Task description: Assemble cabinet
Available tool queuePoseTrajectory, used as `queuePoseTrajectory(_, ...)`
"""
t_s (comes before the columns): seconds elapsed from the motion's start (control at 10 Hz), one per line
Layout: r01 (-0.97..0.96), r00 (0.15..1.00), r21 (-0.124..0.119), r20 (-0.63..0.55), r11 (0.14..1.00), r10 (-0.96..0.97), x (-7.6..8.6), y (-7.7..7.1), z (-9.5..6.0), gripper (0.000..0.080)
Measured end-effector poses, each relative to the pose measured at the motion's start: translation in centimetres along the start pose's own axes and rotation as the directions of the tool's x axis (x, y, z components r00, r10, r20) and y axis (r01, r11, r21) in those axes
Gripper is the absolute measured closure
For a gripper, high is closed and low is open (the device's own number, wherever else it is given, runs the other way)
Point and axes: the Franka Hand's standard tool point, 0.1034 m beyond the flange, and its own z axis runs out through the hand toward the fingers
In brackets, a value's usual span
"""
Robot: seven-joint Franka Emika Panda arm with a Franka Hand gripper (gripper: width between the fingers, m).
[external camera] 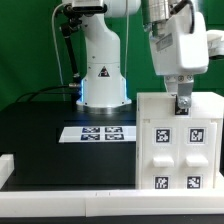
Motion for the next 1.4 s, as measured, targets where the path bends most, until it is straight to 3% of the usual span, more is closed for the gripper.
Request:
queuePoseTrajectory(0.4,-0.306,0.952,-0.026,0.015,0.952,0.307,0.6,0.2,-0.1,0.0239)
queuePoseTrajectory(0.9,-0.332,0.942,-0.037,0.037,0.942,0.334,0.7,0.2,0.0,0.0239)
queuePoseTrajectory(1.0,-0.326,0.944,-0.037,0.038,0.945,0.327,0.6,0.2,0.0,0.0071)
queuePoseTrajectory(1.1,-0.288,0.956,-0.029,0.049,0.957,0.289,0.5,-0.1,-0.6,0.0022)
queuePoseTrajectory(1.4,-0.229,0.97,-0.005,0.08,0.973,0.229,-0.2,-0.7,-2.4,0.0001)
